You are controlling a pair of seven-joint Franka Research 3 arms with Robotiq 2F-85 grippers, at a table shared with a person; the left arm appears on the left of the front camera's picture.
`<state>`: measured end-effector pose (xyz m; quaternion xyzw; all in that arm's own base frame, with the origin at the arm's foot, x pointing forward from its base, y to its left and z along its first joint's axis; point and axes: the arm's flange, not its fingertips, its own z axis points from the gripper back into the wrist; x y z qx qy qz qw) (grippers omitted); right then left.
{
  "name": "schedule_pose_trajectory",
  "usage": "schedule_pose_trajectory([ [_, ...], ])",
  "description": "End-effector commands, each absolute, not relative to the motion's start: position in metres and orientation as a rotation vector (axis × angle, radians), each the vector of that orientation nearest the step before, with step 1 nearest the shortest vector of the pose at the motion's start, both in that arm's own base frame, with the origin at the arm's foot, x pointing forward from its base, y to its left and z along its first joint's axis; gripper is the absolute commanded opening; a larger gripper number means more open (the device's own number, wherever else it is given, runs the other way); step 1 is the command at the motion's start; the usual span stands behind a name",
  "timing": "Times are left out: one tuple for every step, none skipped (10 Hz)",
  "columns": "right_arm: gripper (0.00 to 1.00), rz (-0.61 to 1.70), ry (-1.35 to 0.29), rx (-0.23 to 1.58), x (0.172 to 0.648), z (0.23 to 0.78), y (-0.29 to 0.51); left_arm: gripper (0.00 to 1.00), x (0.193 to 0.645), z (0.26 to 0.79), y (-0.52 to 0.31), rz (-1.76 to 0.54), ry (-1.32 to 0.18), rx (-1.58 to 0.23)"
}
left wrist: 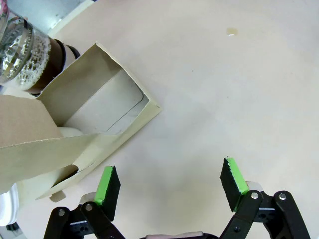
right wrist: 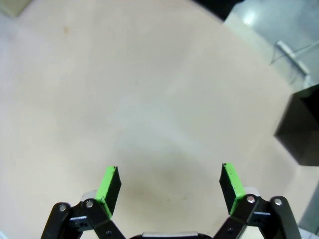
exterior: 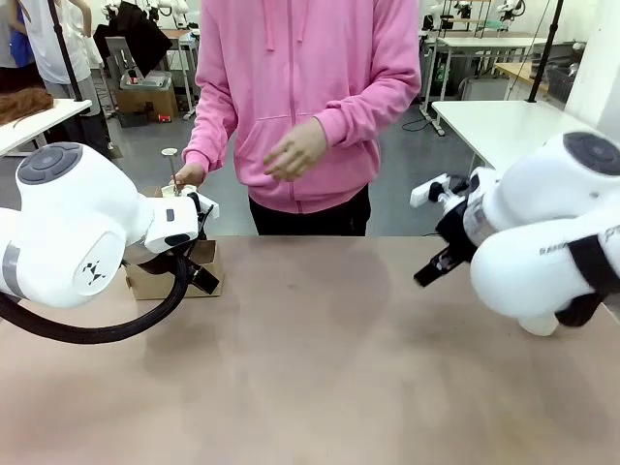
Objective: Pour a drink into a cup and package it in a carrier.
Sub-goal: Pick up the 600 ml Paper Cup and place it in the middle top area of the table.
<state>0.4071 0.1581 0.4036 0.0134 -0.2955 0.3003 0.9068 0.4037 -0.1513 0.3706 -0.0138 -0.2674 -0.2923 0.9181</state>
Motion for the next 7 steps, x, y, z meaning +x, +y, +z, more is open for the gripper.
schedule_pose_trajectory([
  [1.00, 0.590, -0.648, 0.090, 0.423, 0.469, 0.130, 1.00, 0.404, 0.371, -0.151, -0.602, -0.550, -0.028],
  [1.00, 0.601, -0.637, 0.137, 0.430, 0.497, 0.105, 1.00, 0.404, 0.371, -0.151, -0.602, -0.550, -0.028],
  [1.00, 0.622, -0.628, 0.196, 0.433, 0.517, 0.077, 1.00, 0.404, 0.371, -0.151, -0.602, -0.550, -0.028],
  [1.00, 0.659, -0.618, 0.246, 0.435, 0.532, 0.039, 1.00, 0.404, 0.371, -0.151, -0.602, -0.550, -0.028],
  [1.00, 0.728, -0.632, 0.304, 0.434, 0.539, 0.002, 1.00, 0.404, 0.371, -0.151, -0.602, -0.550, -0.028],
  [1.00, 0.802, -0.656, 0.363, 0.430, 0.540, -0.033, 1.00, 0.404, 0.371, -0.151, -0.602, -0.550, -0.028],
  [1.00, 0.867, -0.685, 0.433, 0.428, 0.535, -0.061, 1.00, 0.404, 0.371, -0.151, -0.602, -0.550, -0.028],
])
